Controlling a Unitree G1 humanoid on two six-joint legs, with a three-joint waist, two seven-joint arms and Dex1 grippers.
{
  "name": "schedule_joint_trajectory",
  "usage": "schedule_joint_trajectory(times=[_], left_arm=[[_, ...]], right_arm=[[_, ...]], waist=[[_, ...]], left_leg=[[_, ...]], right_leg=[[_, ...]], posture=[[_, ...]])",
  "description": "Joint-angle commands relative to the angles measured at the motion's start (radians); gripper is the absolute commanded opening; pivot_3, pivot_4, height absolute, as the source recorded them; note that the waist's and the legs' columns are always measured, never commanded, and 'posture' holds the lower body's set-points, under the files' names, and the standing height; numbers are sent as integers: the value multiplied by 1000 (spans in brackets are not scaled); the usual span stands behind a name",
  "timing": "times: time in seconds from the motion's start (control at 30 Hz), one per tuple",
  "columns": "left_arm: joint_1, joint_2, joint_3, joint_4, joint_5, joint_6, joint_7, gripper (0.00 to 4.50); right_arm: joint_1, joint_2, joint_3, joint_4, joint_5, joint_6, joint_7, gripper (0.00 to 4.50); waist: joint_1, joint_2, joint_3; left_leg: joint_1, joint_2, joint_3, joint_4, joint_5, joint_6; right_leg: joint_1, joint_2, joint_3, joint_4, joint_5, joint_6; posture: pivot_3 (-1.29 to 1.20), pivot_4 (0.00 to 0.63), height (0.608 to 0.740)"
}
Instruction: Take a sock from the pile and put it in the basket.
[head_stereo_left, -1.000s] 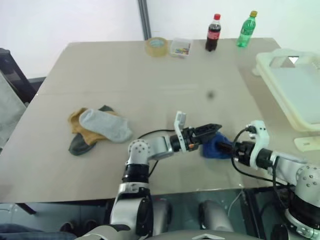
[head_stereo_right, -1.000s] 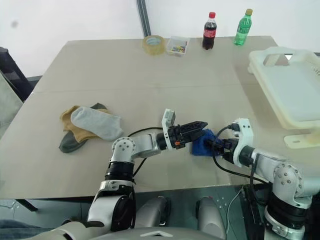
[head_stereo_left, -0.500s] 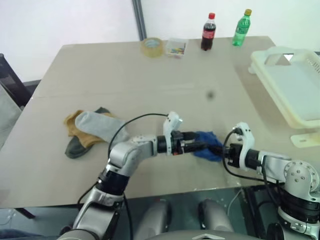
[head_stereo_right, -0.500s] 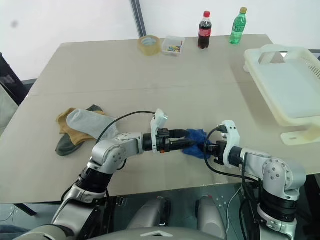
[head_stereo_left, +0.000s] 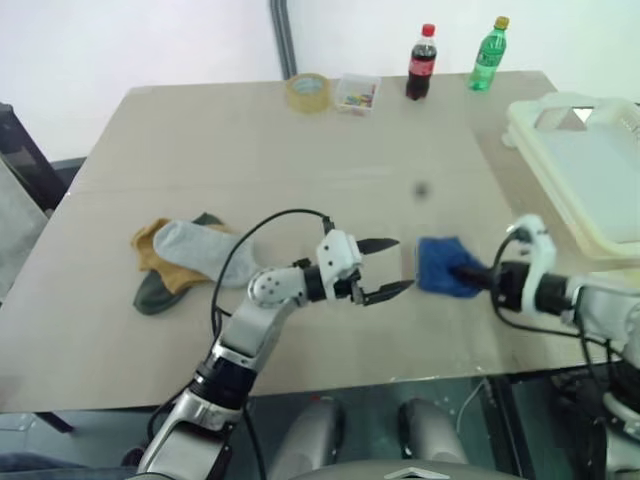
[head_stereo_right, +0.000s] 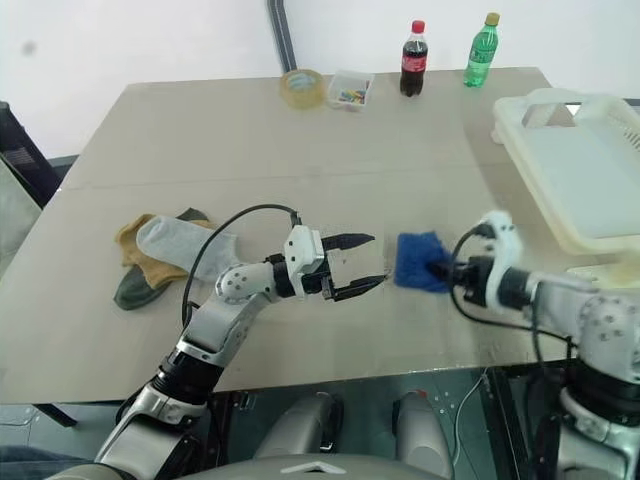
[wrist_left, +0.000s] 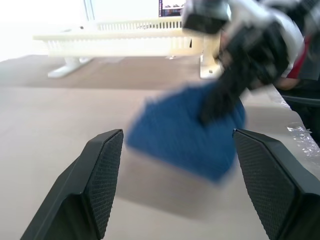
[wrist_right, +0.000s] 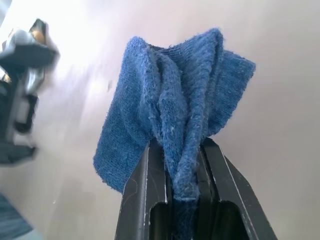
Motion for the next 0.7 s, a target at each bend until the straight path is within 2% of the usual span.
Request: schedule_joint_trajectory(times=[0.03, 0.1, 0.23, 0.33, 0.5, 0.6, 0.7], left_arm=[[-31, -43, 33, -3, -23, -28, 10, 3730], [-37, -67, 37, 5, -25, -41, 10, 3730], [-47, -118, 36, 16, -31, -60, 6, 3730], [-45, -168, 52, -11, -80, -19, 26, 3730], [-24, -190, 43, -36, -72, -6, 39, 3730], [-17, -197, 32, -45, -59, -7, 51, 3730], [-14, -204, 27, -54, -47, -7, 65, 3730]], right_arm=[[-82, -124, -64, 65, 167, 6, -72, 326], [-129, -193, -77, 124, 230, 6, -121, 326], [-277, -256, -114, 307, 285, 6, -273, 326], [-384, -316, -140, 447, 196, 6, -378, 326], [-516, -415, -162, 724, 3, -83, -388, 326], [-532, -421, -183, 872, -91, -209, -384, 326], [-526, -382, -235, 1003, -164, -343, -431, 326]], waist=[[0, 0, 0], [1, 0, 0], [-3, -1, 1], [-2, -1, 1], [5, -1, 1], [4, -1, 1], [1, -1, 1]], left_leg=[[0, 0, 0, 0, 0, 0], [0, 0, 0, 0, 0, 0], [-1, 0, 2, 1, 0, 0], [-1, 1, 2, 1, 0, 0], [-1, 1, 3, 1, 0, 1], [-1, 1, 5, 1, -1, 2], [-1, 1, 7, 1, -1, 2]], right_leg=[[0, 0, 0, 0, 0, 0], [1, 0, -1, 0, 0, 0], [1, 0, 0, 0, 0, 0], [0, 1, 0, 0, 0, 0], [0, 2, 0, -1, 0, 0], [0, 2, 1, -1, 0, 0], [0, 2, 4, -1, 0, 0]], posture=[[0, 150, 740], [0, 150, 740], [0, 150, 740], [0, 150, 740], [0, 150, 740], [0, 150, 740], [0, 150, 740]])
